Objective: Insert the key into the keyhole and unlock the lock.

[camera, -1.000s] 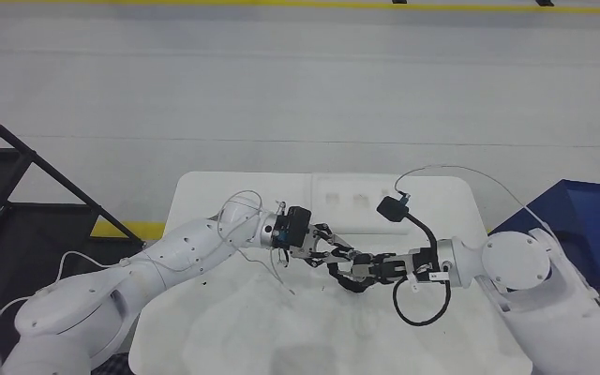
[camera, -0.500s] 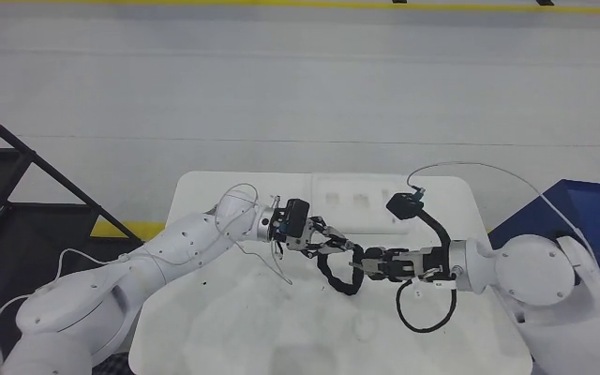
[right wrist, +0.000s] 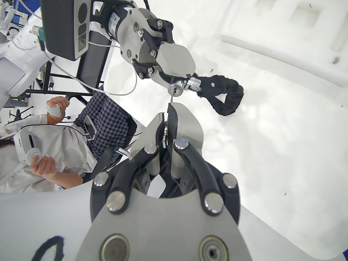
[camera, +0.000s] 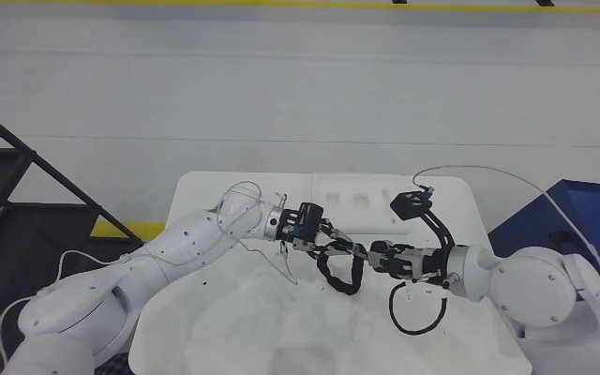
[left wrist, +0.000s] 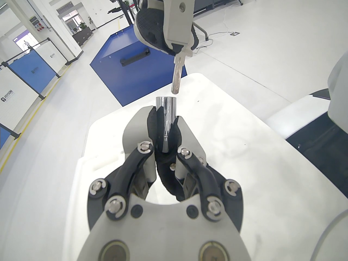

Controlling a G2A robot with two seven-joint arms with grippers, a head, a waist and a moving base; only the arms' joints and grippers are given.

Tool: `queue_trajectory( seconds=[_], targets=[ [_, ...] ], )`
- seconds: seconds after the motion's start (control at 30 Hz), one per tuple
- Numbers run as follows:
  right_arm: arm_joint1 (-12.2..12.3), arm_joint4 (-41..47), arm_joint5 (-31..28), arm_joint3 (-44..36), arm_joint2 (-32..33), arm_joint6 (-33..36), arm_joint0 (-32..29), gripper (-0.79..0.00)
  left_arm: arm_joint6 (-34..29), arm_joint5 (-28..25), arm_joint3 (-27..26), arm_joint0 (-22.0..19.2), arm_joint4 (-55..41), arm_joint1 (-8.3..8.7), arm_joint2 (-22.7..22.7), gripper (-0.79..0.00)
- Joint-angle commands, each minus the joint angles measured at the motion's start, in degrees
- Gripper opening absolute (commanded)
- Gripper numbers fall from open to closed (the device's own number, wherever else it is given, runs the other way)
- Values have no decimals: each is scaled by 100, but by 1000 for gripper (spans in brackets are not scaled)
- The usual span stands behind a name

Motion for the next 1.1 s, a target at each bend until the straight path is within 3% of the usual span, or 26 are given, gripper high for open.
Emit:
queue_trajectory(
  seconds=[0.0,1.07],
  targets=[
    [2,-36,3,8,-30,11,25,-785,-59,-40,-29,25,24,6,-52,-785],
    [30,-46,-72,221,-323,312,370,-785,-18,-380,-188,295,792,4,-604,-785]
  ],
)
